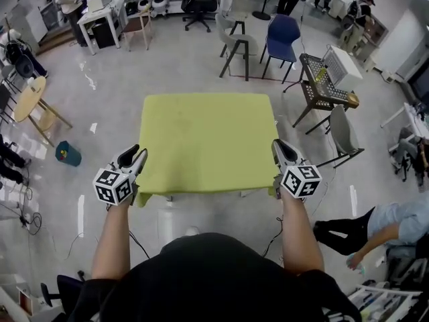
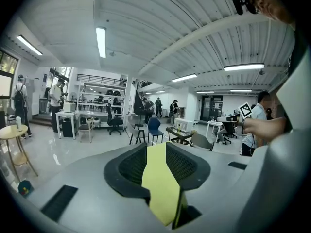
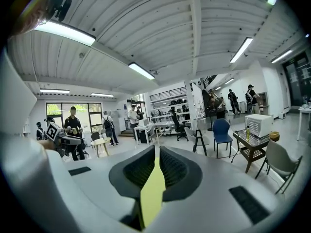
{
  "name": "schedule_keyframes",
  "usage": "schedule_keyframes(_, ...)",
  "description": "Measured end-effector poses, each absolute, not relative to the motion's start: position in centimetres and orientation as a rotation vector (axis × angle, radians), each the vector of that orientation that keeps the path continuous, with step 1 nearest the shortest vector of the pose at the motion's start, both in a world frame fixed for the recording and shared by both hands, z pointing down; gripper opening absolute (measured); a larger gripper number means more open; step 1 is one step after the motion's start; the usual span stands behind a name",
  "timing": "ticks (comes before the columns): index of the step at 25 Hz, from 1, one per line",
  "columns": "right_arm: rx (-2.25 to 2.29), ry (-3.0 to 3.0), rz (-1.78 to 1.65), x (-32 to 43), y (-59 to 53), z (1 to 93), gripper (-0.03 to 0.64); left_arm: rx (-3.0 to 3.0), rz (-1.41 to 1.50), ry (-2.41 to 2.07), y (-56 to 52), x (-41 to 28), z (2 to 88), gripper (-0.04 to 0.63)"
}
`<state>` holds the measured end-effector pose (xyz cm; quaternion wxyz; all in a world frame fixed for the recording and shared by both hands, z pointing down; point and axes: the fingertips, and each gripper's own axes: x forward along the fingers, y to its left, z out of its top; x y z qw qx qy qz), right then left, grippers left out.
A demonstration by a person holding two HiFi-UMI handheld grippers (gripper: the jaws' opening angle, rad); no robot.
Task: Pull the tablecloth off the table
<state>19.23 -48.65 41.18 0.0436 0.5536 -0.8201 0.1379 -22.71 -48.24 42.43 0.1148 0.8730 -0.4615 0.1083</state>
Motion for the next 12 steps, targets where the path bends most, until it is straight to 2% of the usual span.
schedule_keyframes(12,1.773,-2.430,0.409,17.2,-50.9,39.7,0.051,2.584,0.326,-1.279,-53.3,-26.6,42.0,0.138)
